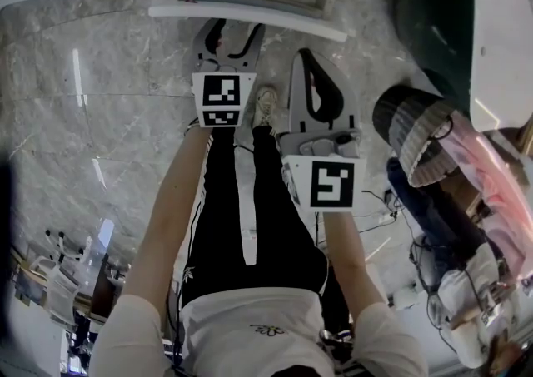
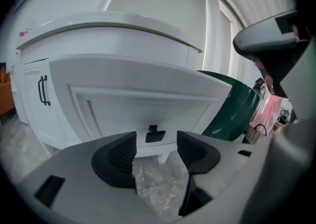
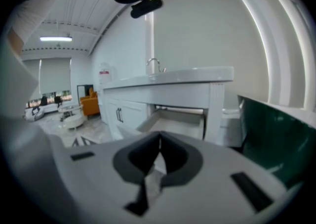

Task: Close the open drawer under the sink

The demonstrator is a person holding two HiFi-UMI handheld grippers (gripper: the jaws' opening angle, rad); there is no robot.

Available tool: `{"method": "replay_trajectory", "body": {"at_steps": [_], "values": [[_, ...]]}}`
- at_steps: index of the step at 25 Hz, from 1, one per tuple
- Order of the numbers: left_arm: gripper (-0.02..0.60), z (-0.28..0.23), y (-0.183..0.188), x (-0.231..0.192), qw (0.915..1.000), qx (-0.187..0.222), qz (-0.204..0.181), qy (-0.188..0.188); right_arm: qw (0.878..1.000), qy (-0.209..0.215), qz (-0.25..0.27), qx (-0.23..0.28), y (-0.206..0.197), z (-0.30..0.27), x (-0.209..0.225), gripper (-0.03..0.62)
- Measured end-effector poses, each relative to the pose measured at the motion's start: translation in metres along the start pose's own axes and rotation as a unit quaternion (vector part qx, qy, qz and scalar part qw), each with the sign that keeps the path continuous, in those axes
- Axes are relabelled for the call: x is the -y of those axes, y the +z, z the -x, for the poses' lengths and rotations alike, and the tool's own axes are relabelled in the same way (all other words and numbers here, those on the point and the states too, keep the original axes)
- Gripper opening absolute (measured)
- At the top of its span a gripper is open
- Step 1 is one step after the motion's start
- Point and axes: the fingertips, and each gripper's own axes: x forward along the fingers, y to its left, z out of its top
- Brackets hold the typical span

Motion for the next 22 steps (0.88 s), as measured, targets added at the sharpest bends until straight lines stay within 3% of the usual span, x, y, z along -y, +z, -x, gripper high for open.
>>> {"method": "replay_trajectory", "body": {"at_steps": [5, 13, 22], "values": [[0.262, -0.011, 0.001, 0.002, 0.9998, -0.005, -0.022, -0.001, 1.0, 0.006, 0.001, -0.005, -0.006, -0.003, -0.004, 0.029], [0.156, -0.022, -0.004, -0.003, 0.999, -0.018, -0.034, 0.023, 1.0, 0.004, 0.002, -0.016, -0.013, -0.008, 0.002, 0.029], [0.149, -0.022, -0.004, -0.003, 0.9985, -0.016, -0.048, 0.021, 1.0, 0.0, -0.002, -0.016, -0.015, -0.01, 0.007, 0.029]]}}
